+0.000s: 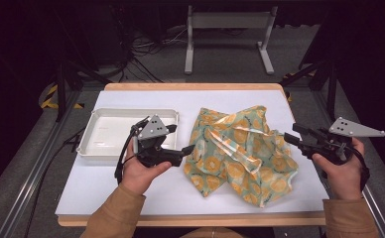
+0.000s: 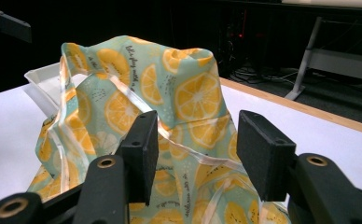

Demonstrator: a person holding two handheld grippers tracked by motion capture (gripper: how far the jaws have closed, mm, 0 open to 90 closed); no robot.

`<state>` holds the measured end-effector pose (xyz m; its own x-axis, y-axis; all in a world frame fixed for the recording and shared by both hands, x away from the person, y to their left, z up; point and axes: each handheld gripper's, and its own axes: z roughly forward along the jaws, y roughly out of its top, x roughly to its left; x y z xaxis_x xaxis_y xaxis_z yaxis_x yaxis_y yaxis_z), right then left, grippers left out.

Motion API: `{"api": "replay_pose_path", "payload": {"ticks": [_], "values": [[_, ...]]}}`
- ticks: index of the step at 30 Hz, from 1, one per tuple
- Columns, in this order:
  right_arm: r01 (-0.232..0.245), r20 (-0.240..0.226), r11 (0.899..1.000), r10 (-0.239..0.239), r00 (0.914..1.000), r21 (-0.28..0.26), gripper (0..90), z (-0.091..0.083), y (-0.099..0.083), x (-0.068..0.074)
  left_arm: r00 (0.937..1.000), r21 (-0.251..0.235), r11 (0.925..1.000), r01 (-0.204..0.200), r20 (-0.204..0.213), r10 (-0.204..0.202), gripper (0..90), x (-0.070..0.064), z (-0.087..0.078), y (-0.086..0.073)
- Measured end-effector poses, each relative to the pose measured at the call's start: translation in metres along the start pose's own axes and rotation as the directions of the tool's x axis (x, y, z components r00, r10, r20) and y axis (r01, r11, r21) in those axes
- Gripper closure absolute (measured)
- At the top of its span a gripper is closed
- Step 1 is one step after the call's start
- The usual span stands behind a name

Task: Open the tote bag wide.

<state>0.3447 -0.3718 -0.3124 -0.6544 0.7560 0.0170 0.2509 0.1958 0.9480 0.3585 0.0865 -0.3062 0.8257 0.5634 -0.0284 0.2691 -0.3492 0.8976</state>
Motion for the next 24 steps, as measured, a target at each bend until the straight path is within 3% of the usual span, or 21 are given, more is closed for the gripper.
{"api": "replay_pose_path", "payload": {"ticks": [7,12,18,24], "values": [[-0.011,0.001,1.000,0.011,0.9999,-0.007,49.8,-0.002,-0.002,-0.003,0.9980,-0.028,0.9992,0.028,0.058,-0.026,20.1,0.003,0.025,0.008],[-0.012,0.002,1.000,0.012,0.9999,-0.006,49.8,-0.002,-0.002,-0.003,0.9973,-0.023,0.9994,0.024,0.070,-0.022,20.3,0.000,0.043,0.013],[-0.015,0.004,1.000,0.015,0.9999,-0.007,49.6,-0.003,-0.003,-0.005,0.9920,-0.068,0.9964,0.051,0.119,-0.043,24.2,0.003,0.059,0.016],[-0.020,0.006,1.000,0.020,0.9998,-0.009,49.6,-0.004,-0.003,-0.006,0.9880,-0.043,0.9967,0.069,0.141,-0.063,31.5,0.004,0.074,0.017]]}}
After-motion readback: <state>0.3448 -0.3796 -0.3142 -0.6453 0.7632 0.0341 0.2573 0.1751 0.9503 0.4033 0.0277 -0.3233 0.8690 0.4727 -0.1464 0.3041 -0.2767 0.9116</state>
